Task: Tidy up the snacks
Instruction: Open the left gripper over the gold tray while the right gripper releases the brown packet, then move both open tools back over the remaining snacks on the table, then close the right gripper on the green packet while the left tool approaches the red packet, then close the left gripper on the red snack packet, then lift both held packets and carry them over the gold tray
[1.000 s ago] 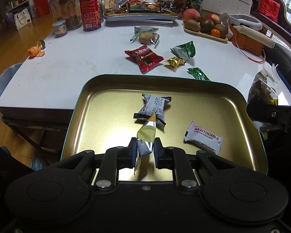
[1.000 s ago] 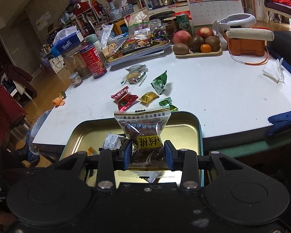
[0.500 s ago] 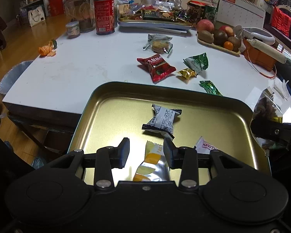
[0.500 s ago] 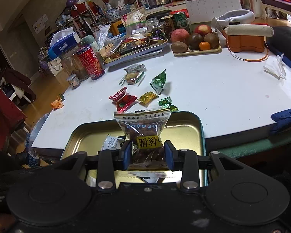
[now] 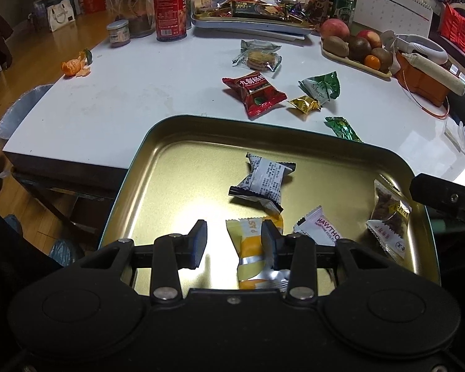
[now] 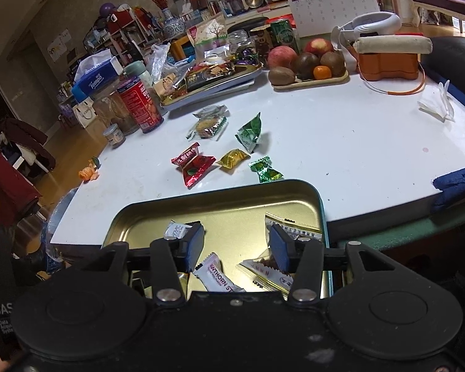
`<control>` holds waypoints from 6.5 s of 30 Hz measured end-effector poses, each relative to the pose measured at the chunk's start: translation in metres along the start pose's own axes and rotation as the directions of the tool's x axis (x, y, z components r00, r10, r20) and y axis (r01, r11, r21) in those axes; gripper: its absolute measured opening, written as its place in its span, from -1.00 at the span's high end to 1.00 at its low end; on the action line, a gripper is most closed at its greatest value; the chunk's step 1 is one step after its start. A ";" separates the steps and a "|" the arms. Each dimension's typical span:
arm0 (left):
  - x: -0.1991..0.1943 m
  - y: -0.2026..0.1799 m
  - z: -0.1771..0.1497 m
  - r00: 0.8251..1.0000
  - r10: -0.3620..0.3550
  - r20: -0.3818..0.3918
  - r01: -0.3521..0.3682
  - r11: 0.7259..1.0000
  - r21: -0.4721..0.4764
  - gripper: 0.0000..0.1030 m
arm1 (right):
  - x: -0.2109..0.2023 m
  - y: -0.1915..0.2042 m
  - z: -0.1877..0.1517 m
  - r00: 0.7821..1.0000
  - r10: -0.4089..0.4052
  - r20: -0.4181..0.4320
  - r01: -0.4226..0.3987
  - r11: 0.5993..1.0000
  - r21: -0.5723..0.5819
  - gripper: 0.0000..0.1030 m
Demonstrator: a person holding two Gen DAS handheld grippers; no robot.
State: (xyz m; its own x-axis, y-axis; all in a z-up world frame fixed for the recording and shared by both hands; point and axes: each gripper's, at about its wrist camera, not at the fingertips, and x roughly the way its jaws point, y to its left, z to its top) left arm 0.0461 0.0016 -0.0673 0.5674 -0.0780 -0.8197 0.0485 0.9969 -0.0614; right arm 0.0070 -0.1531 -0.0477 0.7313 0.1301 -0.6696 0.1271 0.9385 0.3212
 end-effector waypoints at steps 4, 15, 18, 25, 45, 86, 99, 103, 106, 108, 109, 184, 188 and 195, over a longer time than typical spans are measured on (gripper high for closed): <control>0.002 0.001 0.000 1.000 0.004 -0.018 -0.004 1.000 -0.010 0.06 | 0.000 0.001 -0.001 1.000 -0.022 0.001 0.022 1.000 -0.014 0.03; 0.004 0.000 -0.001 0.998 0.030 -0.047 -0.029 0.999 0.019 0.06 | 0.001 0.002 -0.002 0.998 -0.063 -0.004 0.063 0.998 -0.028 0.03; 0.002 0.000 0.000 0.999 0.030 -0.046 -0.029 0.999 0.022 0.06 | 0.002 0.002 -0.002 0.997 -0.079 -0.007 0.078 0.996 -0.037 0.03; 0.000 0.001 0.002 0.997 0.032 -0.074 -0.031 0.999 0.024 0.06 | 0.005 0.003 -0.003 0.992 -0.121 -0.045 0.119 0.991 -0.062 0.00; 0.005 -0.009 0.134 0.999 0.040 0.017 -0.042 0.991 0.130 0.06 | 0.041 0.006 0.090 0.984 -0.136 -0.117 0.127 0.988 -0.085 0.00; 0.132 0.013 0.240 0.969 0.008 -0.248 -0.017 0.999 -0.035 0.06 | 0.277 0.006 0.196 0.855 -0.206 -0.475 0.235 0.972 0.002 -0.07; 0.140 0.015 0.230 0.955 -0.028 -0.294 0.015 0.999 -0.047 0.06 | 0.283 0.012 0.190 0.848 -0.243 -0.471 0.243 0.968 -0.064 0.30; 0.141 0.004 0.227 0.953 -0.047 -0.299 0.040 0.999 -0.028 0.06 | 0.274 0.007 0.199 0.864 -0.236 -0.444 0.248 0.968 -0.033 0.31; 0.142 -0.004 0.224 0.949 -0.073 -0.307 0.068 0.997 -0.025 0.06 | 0.266 -0.001 0.209 0.878 -0.224 -0.424 0.253 0.967 0.015 0.31; 0.145 -0.008 0.221 0.944 -0.093 -0.317 0.088 0.996 -0.029 0.06 | 0.260 -0.007 0.215 0.887 -0.210 -0.411 0.250 0.967 0.046 0.31; 0.147 -0.010 0.220 0.941 -0.101 -0.322 0.096 0.995 -0.034 0.06 | 0.256 -0.010 0.218 0.892 -0.203 -0.403 0.248 0.967 0.061 0.31; -0.002 0.024 0.108 0.997 -0.029 0.067 0.031 0.999 -0.024 0.15 | 0.044 -0.005 0.119 0.997 -0.041 0.062 0.046 0.995 -0.088 0.31; -0.006 0.027 0.083 0.999 -0.022 0.037 0.023 0.999 -0.033 0.15 | 0.024 -0.005 0.082 0.998 -0.038 0.048 0.042 0.996 -0.074 0.31; -0.015 0.022 0.042 1.000 -0.003 0.014 0.003 1.000 -0.027 0.15 | -0.007 -0.007 0.027 0.999 -0.020 0.043 0.020 1.000 0.006 0.31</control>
State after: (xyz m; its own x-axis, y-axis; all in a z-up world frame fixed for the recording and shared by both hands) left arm 0.0733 0.0241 -0.0322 0.5791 -0.0808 -0.8113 0.0278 0.9965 -0.0794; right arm 0.0189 -0.1693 -0.0272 0.7568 0.0973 -0.6464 0.1458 0.9388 0.3121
